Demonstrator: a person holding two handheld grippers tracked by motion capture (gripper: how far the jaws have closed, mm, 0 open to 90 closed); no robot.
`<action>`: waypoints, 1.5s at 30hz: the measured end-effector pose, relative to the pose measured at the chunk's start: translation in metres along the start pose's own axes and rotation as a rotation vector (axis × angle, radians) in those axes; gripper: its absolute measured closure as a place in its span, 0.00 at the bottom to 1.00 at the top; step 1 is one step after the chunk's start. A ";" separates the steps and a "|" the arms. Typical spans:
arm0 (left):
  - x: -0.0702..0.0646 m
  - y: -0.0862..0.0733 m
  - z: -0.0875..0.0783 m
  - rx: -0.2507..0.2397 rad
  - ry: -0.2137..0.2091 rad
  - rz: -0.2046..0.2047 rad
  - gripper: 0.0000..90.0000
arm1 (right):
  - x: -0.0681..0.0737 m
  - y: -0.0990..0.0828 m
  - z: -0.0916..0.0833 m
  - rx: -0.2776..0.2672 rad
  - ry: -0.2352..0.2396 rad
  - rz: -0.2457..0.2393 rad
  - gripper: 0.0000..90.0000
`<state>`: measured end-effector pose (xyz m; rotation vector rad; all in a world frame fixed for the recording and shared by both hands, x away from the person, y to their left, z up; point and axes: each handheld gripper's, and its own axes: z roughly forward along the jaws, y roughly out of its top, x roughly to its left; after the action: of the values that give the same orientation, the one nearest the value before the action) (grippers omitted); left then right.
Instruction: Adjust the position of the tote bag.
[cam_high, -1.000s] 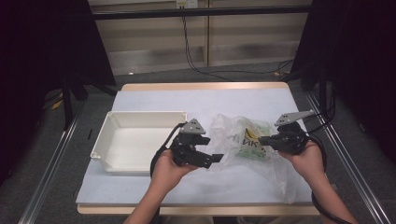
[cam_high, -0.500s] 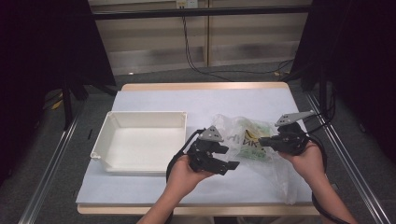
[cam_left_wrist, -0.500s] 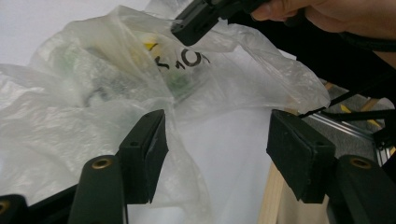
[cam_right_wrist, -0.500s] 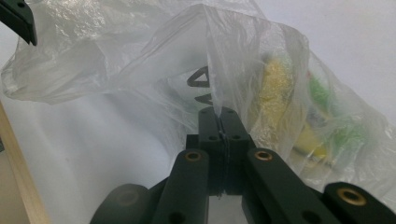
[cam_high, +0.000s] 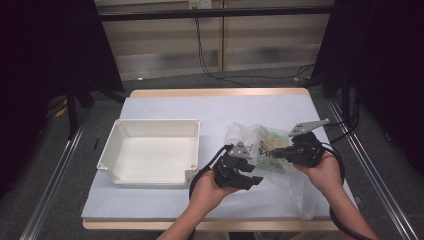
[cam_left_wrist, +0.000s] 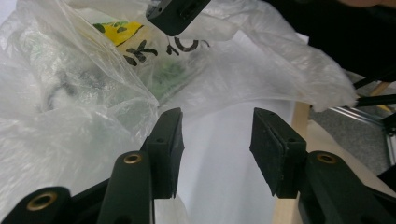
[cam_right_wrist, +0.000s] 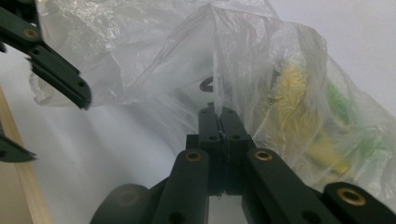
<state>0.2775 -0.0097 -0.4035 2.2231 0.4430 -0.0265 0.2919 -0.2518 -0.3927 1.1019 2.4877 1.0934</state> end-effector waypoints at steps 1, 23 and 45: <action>0.001 -0.001 0.004 -0.003 0.004 -0.006 0.59 | 0.000 0.000 0.001 0.001 0.000 0.002 1.00; 0.015 -0.010 0.049 0.024 0.127 -0.018 0.47 | 0.001 -0.005 0.006 0.005 0.013 0.009 1.00; 0.034 -0.030 0.078 0.032 0.253 -0.104 0.39 | 0.005 -0.004 0.021 0.029 0.044 0.001 0.99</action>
<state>0.3103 -0.0410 -0.4821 2.2418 0.6998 0.1954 0.2958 -0.2382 -0.4101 1.0986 2.5450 1.0970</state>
